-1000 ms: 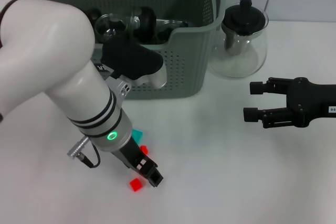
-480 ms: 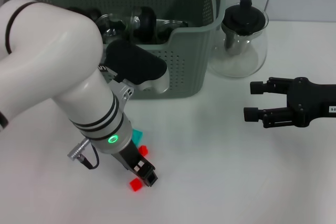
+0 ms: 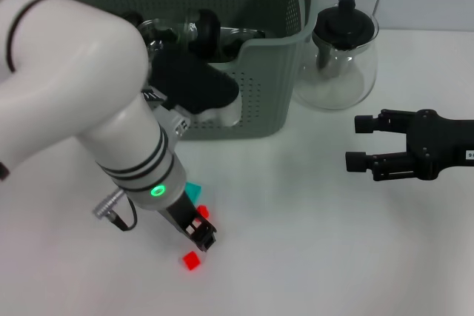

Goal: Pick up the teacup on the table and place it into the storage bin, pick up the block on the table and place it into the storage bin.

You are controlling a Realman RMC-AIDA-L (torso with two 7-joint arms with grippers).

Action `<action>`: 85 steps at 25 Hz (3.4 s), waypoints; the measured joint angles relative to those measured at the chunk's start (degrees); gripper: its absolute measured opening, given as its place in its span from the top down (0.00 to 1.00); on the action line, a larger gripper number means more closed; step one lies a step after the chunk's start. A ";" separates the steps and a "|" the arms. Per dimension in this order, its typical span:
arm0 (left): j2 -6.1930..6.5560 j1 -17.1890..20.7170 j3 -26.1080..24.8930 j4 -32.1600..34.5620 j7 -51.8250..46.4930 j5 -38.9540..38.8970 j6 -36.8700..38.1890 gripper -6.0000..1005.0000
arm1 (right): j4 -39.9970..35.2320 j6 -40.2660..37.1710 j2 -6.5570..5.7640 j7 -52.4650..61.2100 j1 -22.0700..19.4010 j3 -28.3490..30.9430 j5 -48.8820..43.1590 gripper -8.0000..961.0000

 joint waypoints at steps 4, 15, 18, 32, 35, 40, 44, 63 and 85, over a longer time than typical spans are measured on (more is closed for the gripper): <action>0.00 2.45 -5.29 9.90 3.17 -1.40 6.61 0.59 | -0.19 -0.02 -0.10 0.00 -0.26 0.10 -0.03 0.02; 4.07 -5.65 -43.33 21.34 16.95 -21.96 19.27 0.56 | 0.09 -0.23 -0.32 0.12 -0.34 0.80 0.00 0.02; 6.62 -8.03 -43.39 18.69 16.97 -16.76 12.62 0.55 | 0.02 -0.52 -0.31 0.37 -0.34 1.08 0.00 0.02; 8.08 -15.87 -42.80 -4.17 17.63 -1.18 -7.97 0.51 | -0.33 -0.81 -0.18 0.70 0.27 1.15 -0.01 0.02; 7.96 -15.75 -42.89 -3.99 17.63 -0.79 -8.00 0.50 | -0.35 -0.80 -0.29 0.70 0.22 1.14 -0.01 0.02; 7.83 -15.36 -43.44 -1.62 17.96 -2.09 -5.49 0.48 | -0.35 -0.78 -0.32 0.70 0.13 1.14 -0.09 0.02; 7.55 -13.36 -44.37 5.48 18.56 -7.70 -0.18 0.39 | -0.35 -0.80 -0.33 0.70 -0.03 1.14 -0.22 0.02; 2.01 7.88 -38.66 20.60 41.69 -30.78 27.45 0.16 | 0.05 -0.36 -0.50 0.17 -0.35 1.84 -0.40 0.02; 0.00 7.02 -12.73 4.98 43.73 -6.61 6.94 0.16 | 0.09 -0.61 -0.41 0.12 -1.05 2.59 -0.22 0.02</action>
